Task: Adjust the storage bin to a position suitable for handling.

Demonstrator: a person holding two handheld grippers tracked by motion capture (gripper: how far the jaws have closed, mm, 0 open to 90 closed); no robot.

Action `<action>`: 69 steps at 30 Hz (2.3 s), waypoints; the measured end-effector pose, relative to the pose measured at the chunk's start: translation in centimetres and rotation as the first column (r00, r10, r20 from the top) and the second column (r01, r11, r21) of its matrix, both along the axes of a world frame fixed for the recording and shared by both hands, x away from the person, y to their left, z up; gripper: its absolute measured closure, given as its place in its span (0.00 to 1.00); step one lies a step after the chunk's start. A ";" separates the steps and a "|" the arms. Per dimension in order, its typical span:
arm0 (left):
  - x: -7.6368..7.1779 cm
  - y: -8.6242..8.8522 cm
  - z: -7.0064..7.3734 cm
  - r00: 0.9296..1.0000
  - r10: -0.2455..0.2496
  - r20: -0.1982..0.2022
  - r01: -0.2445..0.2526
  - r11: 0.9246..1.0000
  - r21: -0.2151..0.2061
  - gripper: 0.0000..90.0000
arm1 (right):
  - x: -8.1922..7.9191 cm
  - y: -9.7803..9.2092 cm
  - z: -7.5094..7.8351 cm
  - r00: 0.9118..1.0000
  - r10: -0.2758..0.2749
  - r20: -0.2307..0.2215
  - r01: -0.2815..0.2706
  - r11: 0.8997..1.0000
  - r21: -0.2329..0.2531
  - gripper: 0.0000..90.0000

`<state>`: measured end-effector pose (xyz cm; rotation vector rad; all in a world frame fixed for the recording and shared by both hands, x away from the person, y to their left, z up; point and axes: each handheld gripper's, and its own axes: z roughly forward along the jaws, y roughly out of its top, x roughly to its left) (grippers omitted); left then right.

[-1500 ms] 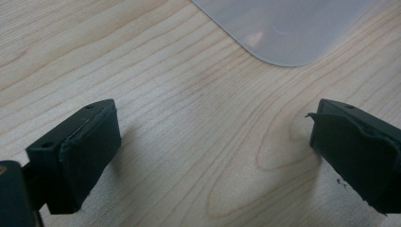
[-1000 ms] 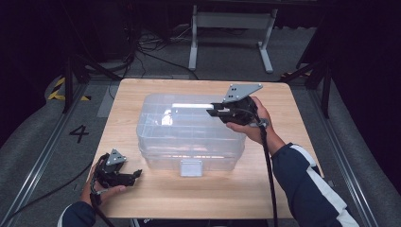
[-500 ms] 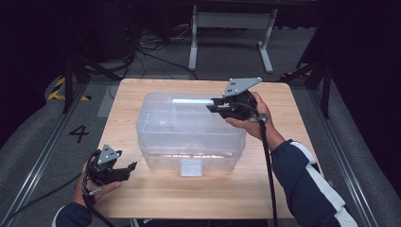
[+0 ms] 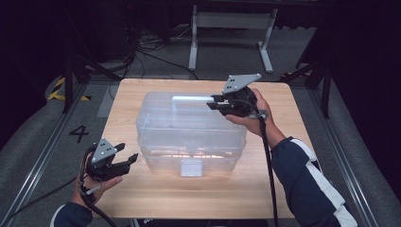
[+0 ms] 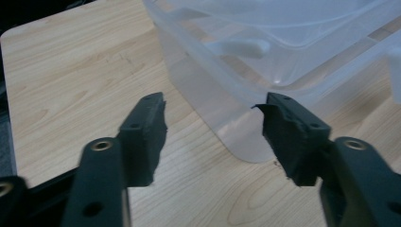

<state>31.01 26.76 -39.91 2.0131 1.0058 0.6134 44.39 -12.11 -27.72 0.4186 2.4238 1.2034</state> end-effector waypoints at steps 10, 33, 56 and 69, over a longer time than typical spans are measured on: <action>0.5 -1.5 1.3 0.996 -0.082 0.023 0.083 0.995 -0.049 0.76 | 0.1 0.1 0.2 1.000 -0.008 -0.001 0.008 1.000 -0.008 0.79; 1.0 -2.0 1.6 0.996 -0.078 0.051 0.079 0.997 -0.016 0.92 | -2.9 -4.4 0.8 0.985 -0.136 0.103 0.130 0.990 0.063 0.58; 1.8 -2.3 2.8 0.993 -0.077 0.087 0.080 0.996 -0.038 0.91 | -5.0 -13.6 -5.6 0.961 -0.275 0.039 0.270 0.958 0.102 0.51; 2.0 -2.4 3.4 0.992 -0.080 0.099 0.084 0.996 -0.043 0.89 | -5.6 -12.6 -9.7 0.974 -0.223 0.045 0.215 0.967 0.135 0.50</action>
